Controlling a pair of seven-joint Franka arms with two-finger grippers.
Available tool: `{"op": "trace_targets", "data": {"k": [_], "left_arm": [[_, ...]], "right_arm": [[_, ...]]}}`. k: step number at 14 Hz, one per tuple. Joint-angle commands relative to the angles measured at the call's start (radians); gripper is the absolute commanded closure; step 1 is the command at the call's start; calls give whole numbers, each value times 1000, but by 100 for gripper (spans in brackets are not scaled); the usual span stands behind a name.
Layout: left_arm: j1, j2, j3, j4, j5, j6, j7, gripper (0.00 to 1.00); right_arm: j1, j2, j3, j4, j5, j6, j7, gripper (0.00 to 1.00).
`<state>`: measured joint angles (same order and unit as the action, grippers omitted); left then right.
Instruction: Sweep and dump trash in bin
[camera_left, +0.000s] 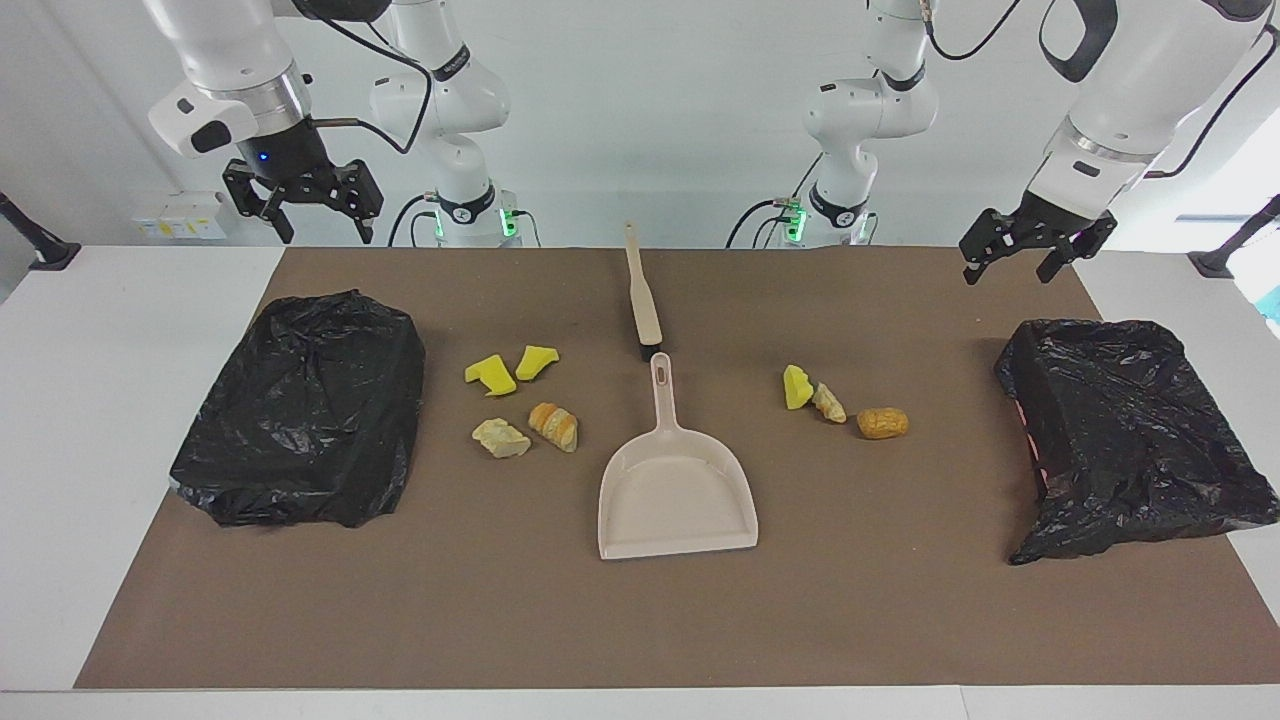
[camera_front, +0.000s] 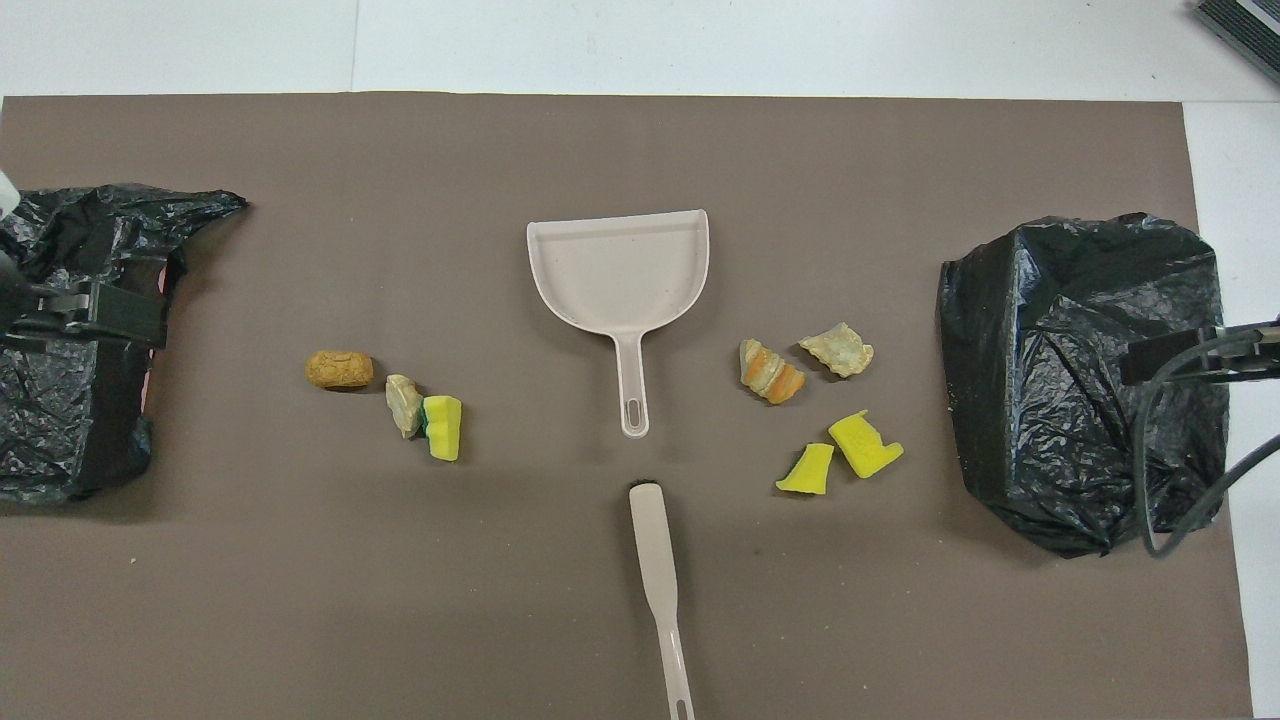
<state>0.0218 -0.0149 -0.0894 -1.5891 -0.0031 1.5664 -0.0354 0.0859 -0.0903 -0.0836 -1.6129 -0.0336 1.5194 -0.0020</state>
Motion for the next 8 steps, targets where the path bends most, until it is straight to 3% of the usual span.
{"op": "trace_targets", "data": {"k": [1,8], "left_arm": [[10,-19,-4,-15,6,-2,8,0],[10,-22,-6,-14,6,1,0,0]], "right_arm": [[-6,-12,-1,-5,12,-11,-30,0],[-6,-12,-1,-5,12,-11,-30,0]]}}
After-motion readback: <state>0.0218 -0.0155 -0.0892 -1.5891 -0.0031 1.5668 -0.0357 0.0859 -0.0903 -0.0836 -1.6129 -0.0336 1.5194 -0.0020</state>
